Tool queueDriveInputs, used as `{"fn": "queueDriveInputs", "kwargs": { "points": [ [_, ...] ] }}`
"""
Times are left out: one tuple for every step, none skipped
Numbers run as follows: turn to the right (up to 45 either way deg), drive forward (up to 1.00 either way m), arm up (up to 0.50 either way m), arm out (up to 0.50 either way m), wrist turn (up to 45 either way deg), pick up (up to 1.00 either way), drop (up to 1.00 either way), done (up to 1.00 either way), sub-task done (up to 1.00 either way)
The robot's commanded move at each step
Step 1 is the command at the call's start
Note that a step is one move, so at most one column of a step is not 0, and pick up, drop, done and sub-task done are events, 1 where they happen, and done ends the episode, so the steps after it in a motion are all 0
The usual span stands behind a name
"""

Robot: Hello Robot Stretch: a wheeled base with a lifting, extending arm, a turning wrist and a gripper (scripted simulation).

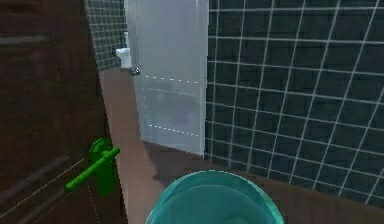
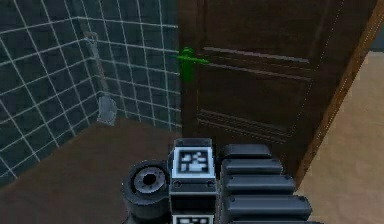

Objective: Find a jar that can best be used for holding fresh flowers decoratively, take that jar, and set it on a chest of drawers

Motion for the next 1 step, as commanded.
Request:
{"fn": "queueDriveInputs", "kwargs": {
  "points": [
    [45.0, 0.0, 0.0, 0.0, 0.0, 0.0, 0.0, 0.0, 0.0]
  ]
}}
